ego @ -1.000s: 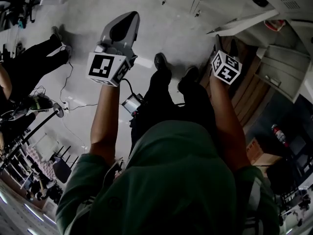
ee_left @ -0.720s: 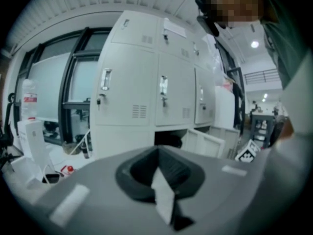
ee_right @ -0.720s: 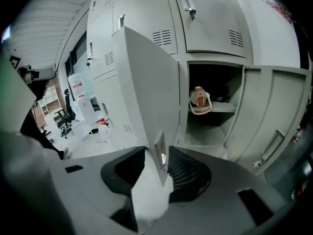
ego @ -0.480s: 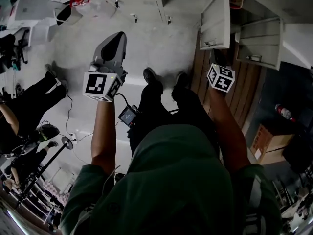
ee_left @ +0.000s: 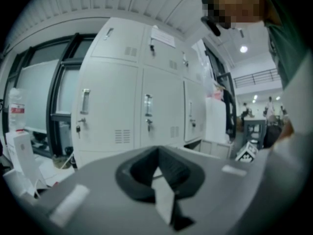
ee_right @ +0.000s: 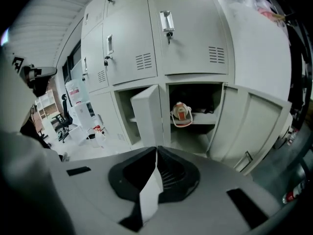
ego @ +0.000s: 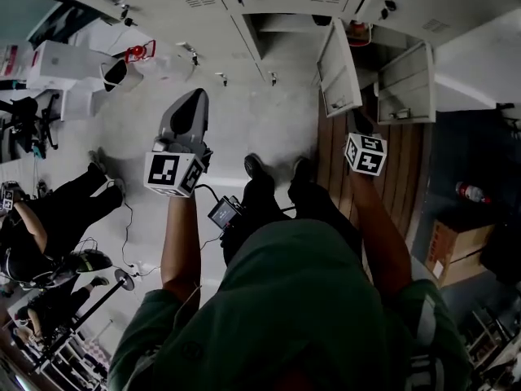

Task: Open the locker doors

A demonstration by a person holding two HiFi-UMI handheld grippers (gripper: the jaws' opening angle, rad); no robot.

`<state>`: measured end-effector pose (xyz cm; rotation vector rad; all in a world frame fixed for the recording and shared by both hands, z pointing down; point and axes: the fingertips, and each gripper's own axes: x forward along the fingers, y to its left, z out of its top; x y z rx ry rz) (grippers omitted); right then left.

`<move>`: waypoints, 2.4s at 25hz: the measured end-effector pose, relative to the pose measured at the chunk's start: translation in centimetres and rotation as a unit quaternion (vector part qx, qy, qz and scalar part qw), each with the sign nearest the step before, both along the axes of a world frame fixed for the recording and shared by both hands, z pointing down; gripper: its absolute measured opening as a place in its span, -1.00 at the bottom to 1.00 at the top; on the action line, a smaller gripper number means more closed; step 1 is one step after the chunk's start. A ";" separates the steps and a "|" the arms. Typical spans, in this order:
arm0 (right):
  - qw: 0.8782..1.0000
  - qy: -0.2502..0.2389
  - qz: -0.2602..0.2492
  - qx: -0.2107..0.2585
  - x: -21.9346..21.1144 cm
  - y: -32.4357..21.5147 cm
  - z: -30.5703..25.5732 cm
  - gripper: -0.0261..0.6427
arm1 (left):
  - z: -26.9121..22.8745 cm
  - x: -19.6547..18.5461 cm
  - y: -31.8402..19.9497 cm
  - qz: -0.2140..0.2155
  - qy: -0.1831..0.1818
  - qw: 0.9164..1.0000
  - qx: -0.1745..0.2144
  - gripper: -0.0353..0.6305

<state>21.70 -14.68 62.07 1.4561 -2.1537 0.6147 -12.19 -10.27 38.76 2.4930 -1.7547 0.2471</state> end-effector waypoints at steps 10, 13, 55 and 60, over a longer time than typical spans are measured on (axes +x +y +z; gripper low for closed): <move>0.999 -0.014 0.018 0.032 0.9 -0.6 -8.8 -0.90 | -6.0 1.4 -2.9 0.031 0.023 0.999 0.038 -0.90; 0.998 -0.029 0.018 0.060 0.3 -1.2 -12.2 -0.90 | -7.3 1.4 -3.6 0.044 0.028 0.997 0.053 -0.90; 0.964 -0.052 -0.136 0.224 -28.7 -18.9 -35.1 -0.89 | -11.7 -11.3 -11.8 0.102 0.077 0.986 0.107 -0.90; 0.964 -0.049 -0.139 0.221 -30.4 -20.3 -34.3 -0.72 | -11.1 -11.6 -12.0 0.108 0.078 0.986 0.101 -0.90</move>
